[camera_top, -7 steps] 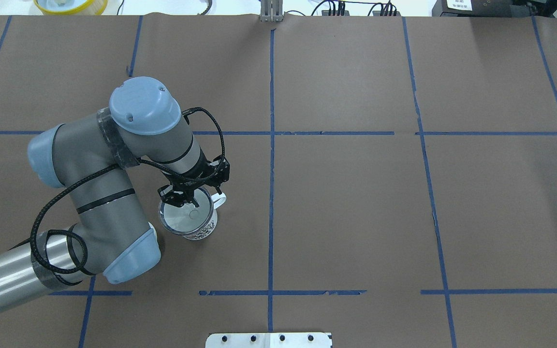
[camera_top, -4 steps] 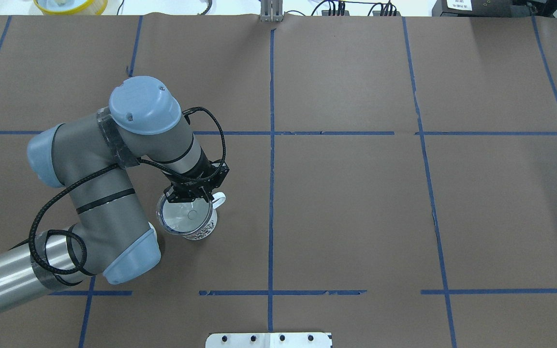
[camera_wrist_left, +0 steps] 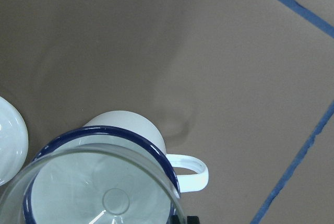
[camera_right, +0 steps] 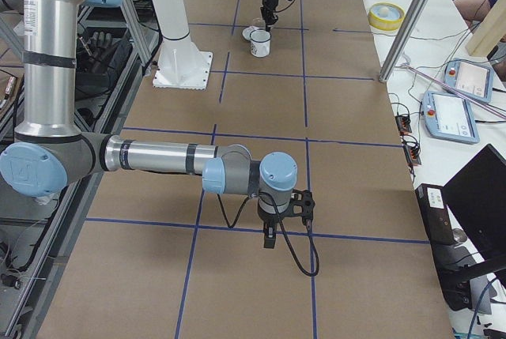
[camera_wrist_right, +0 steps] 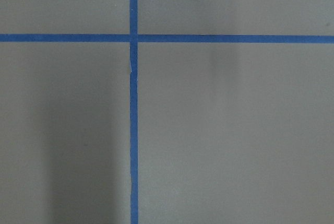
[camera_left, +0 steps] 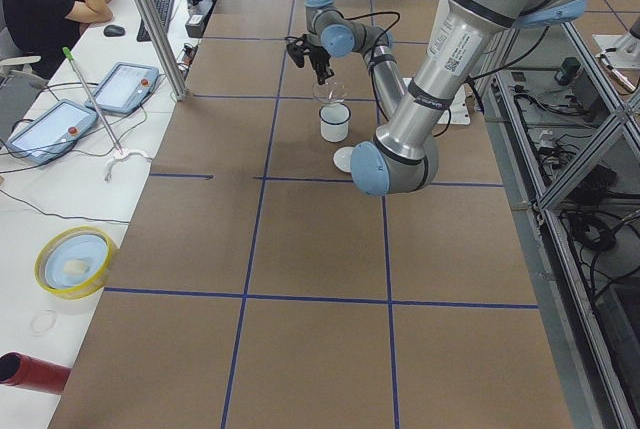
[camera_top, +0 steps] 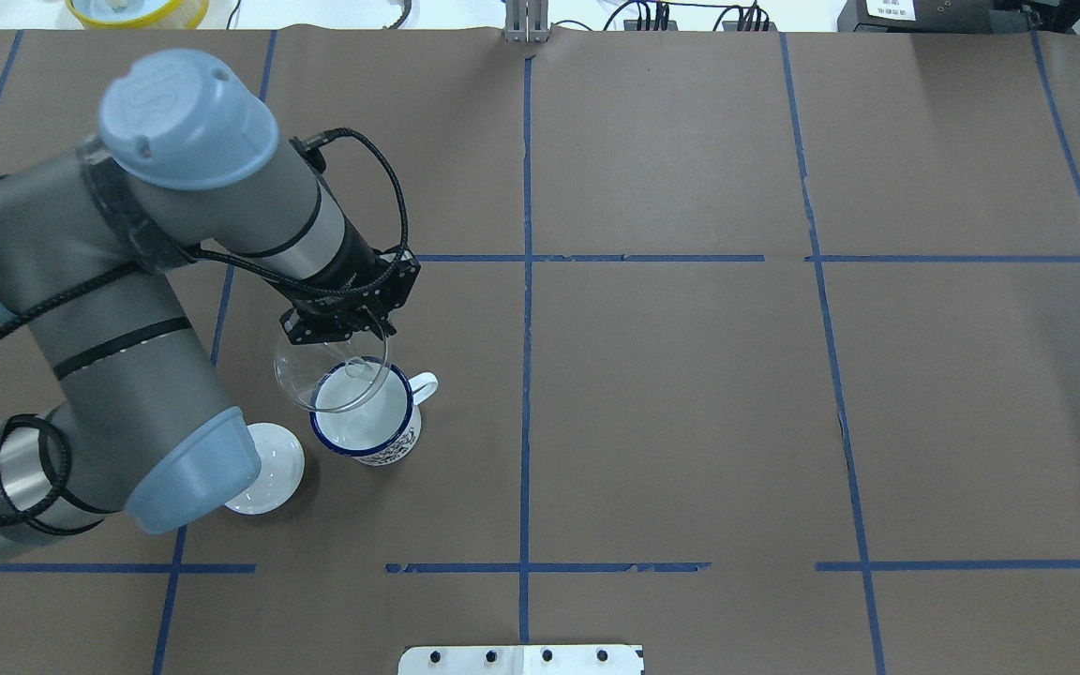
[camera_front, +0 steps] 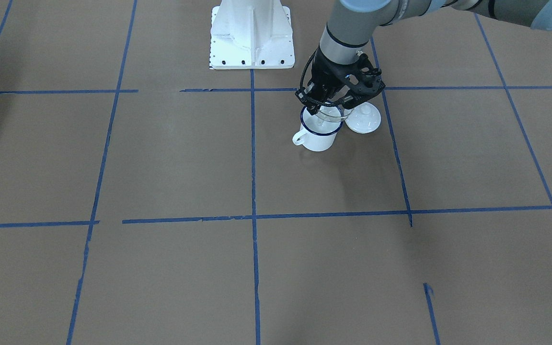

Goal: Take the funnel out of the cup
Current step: 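Lift the funnel out of the mug with the left gripper, then lower the funnel onto the table farther from the robot and release, then move the left gripper to the white lid and grasp it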

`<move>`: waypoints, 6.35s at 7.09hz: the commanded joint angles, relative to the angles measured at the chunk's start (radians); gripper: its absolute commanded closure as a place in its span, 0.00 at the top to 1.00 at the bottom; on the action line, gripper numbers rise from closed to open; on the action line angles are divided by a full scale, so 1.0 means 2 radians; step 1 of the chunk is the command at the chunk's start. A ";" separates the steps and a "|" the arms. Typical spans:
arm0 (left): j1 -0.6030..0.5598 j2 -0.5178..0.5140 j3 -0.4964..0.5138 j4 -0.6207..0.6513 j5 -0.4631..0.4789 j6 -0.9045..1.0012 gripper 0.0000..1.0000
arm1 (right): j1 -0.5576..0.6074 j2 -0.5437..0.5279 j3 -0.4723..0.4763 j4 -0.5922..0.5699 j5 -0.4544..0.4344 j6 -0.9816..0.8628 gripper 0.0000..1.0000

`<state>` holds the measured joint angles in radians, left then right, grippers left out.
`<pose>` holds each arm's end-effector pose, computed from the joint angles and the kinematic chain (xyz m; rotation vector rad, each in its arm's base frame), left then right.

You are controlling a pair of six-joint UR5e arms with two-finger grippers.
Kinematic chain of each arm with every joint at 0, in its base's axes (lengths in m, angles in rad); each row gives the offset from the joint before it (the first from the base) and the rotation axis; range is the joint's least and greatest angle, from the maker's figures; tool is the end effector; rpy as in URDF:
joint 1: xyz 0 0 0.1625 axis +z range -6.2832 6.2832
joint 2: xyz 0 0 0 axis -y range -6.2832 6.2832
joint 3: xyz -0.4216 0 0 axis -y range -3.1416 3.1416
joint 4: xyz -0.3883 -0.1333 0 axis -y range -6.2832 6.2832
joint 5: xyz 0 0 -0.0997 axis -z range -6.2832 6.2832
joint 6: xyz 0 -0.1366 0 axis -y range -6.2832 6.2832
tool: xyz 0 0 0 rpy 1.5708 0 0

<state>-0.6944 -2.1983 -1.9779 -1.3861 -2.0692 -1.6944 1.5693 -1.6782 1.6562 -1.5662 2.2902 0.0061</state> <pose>0.4190 -0.4374 0.1743 -0.2172 0.9406 -0.5430 0.0426 -0.4410 0.6947 -0.0194 -0.7193 0.0107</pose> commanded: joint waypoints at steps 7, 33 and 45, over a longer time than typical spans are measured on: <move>-0.116 0.018 0.277 -0.555 0.123 -0.134 0.00 | 0.000 0.000 0.000 0.000 0.000 0.000 1.00; 0.078 0.258 -0.020 -0.168 0.092 -0.172 1.00 | 0.000 0.000 0.000 0.000 0.000 0.000 1.00; 0.117 0.244 -0.014 -0.168 0.123 -0.253 0.54 | 0.000 0.000 0.000 0.000 0.000 0.000 1.00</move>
<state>-0.4619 -1.7104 -2.0057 -1.7227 -1.8226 -2.1929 1.5693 -1.6781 1.6563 -1.5662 2.2902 0.0061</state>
